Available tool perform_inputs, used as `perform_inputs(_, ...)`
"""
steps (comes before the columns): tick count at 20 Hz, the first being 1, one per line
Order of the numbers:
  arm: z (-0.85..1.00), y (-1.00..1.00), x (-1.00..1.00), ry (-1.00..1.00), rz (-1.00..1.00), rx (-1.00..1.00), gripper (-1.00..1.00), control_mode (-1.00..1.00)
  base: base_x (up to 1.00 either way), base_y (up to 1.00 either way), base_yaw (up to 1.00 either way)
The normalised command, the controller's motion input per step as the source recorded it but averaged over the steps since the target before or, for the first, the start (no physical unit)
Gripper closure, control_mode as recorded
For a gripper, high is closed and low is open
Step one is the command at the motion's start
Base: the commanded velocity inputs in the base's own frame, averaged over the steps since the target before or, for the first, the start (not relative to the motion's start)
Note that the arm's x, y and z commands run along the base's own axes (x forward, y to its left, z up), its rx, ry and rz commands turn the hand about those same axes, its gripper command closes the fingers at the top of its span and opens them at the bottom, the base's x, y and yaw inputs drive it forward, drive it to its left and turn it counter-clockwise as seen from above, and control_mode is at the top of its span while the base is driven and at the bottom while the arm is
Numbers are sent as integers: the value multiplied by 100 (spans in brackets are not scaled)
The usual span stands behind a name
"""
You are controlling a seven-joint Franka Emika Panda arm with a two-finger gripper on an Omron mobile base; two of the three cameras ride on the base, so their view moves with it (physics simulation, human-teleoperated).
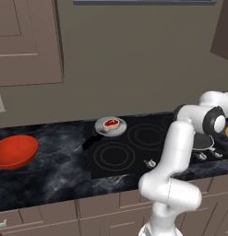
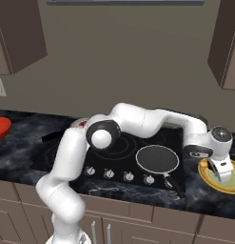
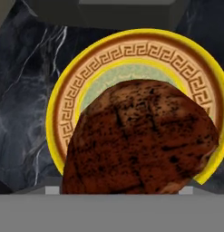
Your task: Place one of the steaks on the plate and the other in the bowl. Then place the bowl in the fridge.
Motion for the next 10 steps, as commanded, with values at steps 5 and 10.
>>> perform_inputs(5, -17, -21, 56, 0, 0, 0, -100, -100, 0, 0, 0)
perform_inputs(10, -17, -23, 22, 0, 1, 0, -100, -100, 0, 0, 0)
